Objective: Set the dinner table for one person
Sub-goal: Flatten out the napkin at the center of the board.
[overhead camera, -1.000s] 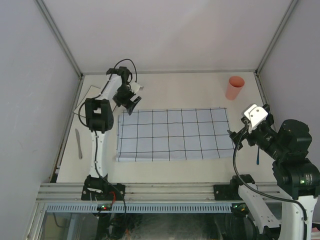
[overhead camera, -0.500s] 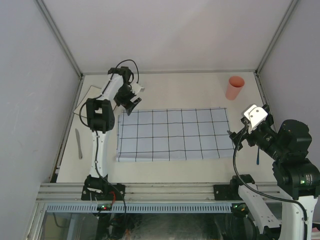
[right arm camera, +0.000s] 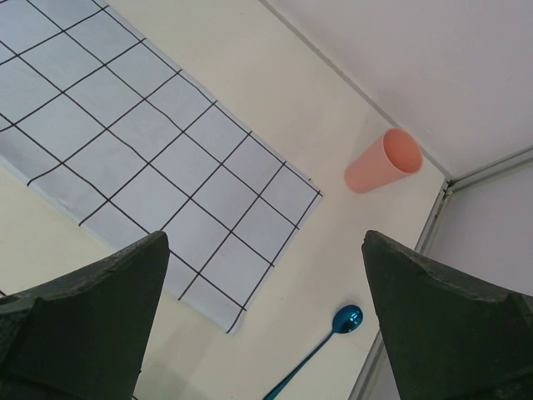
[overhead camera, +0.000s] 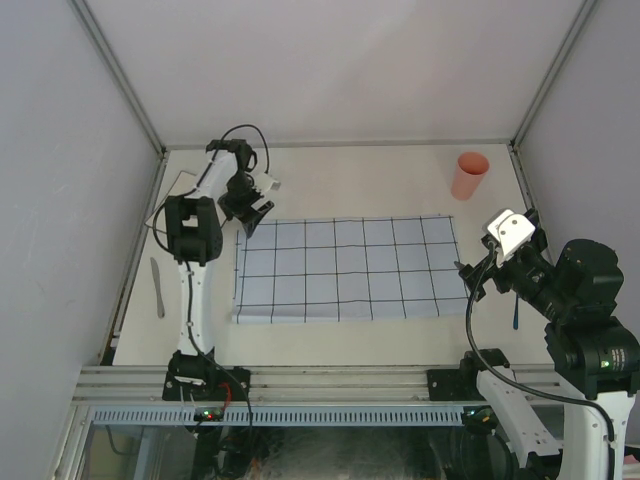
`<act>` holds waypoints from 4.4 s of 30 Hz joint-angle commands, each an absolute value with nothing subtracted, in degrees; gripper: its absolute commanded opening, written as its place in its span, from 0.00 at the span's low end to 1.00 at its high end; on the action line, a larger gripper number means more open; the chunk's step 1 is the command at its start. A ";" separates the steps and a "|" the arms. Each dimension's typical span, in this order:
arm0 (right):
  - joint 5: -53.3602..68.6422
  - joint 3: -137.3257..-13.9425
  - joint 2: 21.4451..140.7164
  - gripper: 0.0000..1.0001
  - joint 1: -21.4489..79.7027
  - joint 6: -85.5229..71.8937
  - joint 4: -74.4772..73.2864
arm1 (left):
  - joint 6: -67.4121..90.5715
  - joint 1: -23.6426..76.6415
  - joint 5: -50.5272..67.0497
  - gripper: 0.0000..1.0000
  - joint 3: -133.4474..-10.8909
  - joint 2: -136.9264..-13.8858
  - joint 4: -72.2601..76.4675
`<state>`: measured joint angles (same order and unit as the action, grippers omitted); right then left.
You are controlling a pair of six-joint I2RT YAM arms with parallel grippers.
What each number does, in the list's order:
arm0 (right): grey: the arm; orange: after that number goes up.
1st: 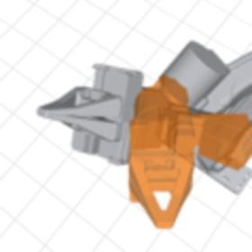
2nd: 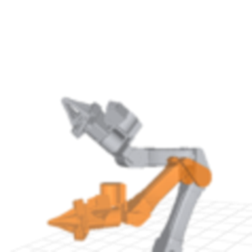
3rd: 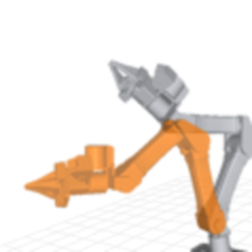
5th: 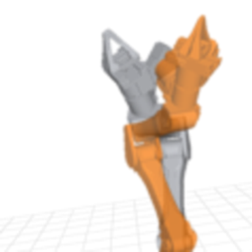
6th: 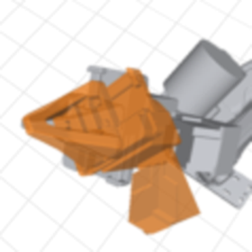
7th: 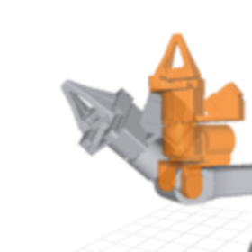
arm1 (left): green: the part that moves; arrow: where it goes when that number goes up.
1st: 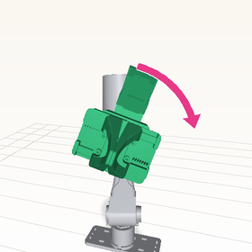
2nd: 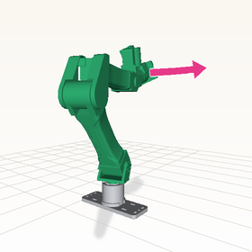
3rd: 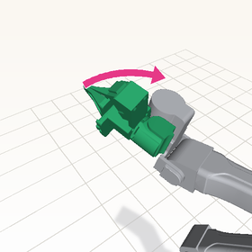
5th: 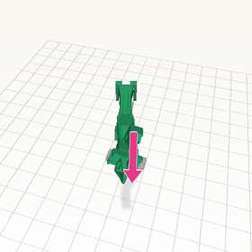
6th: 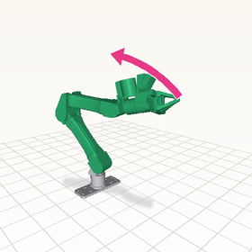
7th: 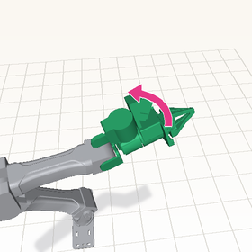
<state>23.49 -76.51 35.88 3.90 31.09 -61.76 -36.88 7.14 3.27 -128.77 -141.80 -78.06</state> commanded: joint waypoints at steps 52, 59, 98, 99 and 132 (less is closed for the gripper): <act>32.34 -80.47 36.92 1.00 -1.40 30.50 -62.62 | -47.47 7.84 16.61 0.92 -128.36 -138.73 -80.68; 33.39 -81.21 37.18 1.00 -1.80 30.54 -63.10 | -46.83 7.73 13.60 0.94 -128.52 -138.74 -80.59; 39.36 -83.95 38.10 1.00 -3.97 30.85 -65.30 | -24.90 3.01 19.09 0.94 -111.37 -127.21 -62.31; 39.45 -83.94 38.14 1.00 -4.03 30.85 -65.37 | -24.82 3.07 19.43 0.94 -112.24 -127.93 -62.90; 39.40 -84.17 37.69 1.00 -4.21 31.36 -65.73 | -24.28 2.55 22.79 0.88 -117.03 -133.34 -69.23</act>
